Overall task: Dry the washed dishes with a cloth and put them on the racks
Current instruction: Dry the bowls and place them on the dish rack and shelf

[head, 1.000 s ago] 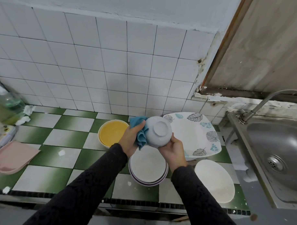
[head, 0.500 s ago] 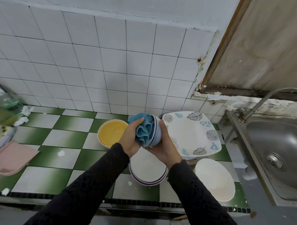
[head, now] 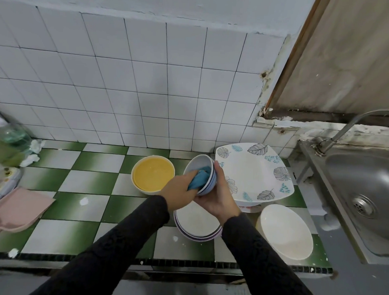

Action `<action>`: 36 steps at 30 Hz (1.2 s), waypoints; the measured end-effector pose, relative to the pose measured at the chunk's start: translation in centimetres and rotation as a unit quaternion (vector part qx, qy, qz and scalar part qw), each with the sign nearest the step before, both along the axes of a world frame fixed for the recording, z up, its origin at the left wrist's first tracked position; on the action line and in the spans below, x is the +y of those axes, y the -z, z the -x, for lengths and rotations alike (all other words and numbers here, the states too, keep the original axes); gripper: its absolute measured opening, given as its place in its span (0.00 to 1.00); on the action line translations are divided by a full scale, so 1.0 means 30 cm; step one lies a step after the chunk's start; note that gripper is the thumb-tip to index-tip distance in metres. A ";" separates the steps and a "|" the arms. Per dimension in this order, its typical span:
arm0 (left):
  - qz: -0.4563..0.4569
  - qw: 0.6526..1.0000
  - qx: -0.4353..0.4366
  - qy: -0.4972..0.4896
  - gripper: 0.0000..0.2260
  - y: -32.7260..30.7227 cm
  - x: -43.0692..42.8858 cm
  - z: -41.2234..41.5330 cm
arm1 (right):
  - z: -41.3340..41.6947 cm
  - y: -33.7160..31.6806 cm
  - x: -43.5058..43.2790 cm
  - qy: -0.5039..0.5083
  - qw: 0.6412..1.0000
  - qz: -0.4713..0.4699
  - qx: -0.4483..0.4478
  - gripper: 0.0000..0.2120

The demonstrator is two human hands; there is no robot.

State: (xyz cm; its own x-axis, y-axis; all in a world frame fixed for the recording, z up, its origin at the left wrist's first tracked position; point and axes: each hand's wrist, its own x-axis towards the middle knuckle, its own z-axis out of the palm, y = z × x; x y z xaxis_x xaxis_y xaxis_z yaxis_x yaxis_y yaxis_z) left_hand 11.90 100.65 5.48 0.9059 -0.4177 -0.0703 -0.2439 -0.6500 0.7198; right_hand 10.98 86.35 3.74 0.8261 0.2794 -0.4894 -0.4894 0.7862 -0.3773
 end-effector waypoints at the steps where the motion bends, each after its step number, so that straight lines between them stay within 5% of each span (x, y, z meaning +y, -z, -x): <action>1: 0.006 1.000 0.018 0.004 0.20 -0.006 0.006 0.001 | 0.004 0.004 0.003 0.015 1.000 0.008 0.001 0.29; 6: 0.143 0.977 0.156 0.021 0.07 -0.066 0.025 0.008 | 0.021 0.008 0.002 0.012 1.000 0.015 0.012 0.34; 12: 0.450 0.841 0.282 -0.100 0.10 -0.121 0.031 -0.018 | 0.076 0.003 -0.058 0.024 0.997 -0.042 -0.066 0.39; 15: 0.520 0.784 0.317 -0.119 0.11 -0.121 -0.011 -0.032 | 0.118 -0.025 -0.103 0.080 0.995 -0.019 -0.055 0.35; 22: 0.373 0.910 0.153 -0.099 0.15 -0.117 -0.227 -0.010 | 0.202 -0.092 -0.281 0.159 0.979 0.079 -0.099 0.34; 26: 0.245 0.969 0.015 -0.033 0.14 -0.150 -0.442 0.057 | 0.293 -0.124 -0.448 0.202 0.948 0.224 -0.097 0.32; 36: 0.169 0.971 -0.113 0.124 0.17 -0.217 -1.027 0.251 | 0.586 -0.228 -0.975 0.316 0.817 0.479 -0.059 0.39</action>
